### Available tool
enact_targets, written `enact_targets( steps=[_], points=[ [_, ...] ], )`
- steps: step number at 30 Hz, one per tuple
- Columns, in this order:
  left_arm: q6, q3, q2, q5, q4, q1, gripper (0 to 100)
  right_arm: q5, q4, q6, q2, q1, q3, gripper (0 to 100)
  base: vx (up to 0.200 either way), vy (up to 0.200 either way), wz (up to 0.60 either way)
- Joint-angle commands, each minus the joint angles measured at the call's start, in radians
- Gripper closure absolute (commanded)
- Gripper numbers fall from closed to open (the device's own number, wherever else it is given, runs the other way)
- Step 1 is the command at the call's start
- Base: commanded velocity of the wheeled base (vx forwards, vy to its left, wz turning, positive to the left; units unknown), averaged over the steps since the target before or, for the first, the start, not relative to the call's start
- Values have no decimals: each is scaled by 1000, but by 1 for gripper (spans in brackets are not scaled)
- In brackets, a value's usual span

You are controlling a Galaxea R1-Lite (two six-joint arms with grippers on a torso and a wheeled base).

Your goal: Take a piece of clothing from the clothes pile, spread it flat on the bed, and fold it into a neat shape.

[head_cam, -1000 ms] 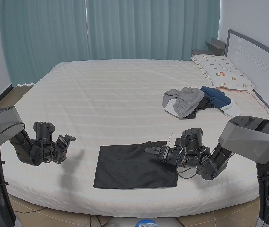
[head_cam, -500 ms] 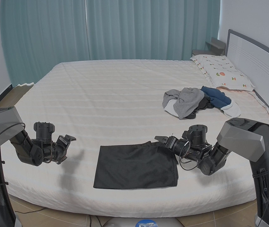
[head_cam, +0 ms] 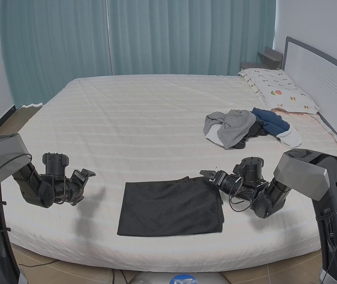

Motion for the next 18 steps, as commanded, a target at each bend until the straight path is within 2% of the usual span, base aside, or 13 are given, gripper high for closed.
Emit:
enact_targets(
  steps=[1, 6, 7, 18],
  points=[
    [0, 0, 1, 1, 0, 0, 0, 1, -3, 0, 12, 1, -1, 0, 0, 0, 0],
    [0, -2, 3, 7, 0, 0, 0, 2, 2, -1, 15, 1, -5, 0, 0, 0, 0],
    [0, -2, 3, 7, 0, 0, 0, 2, 0, 0, 13, -1, -4, 100, 0, 0, 0],
    [0, -2, 3, 7, 0, 0, 0, -1, -3, 0, 1, -16, 13, 100, 0, 0, 0]
  ],
)
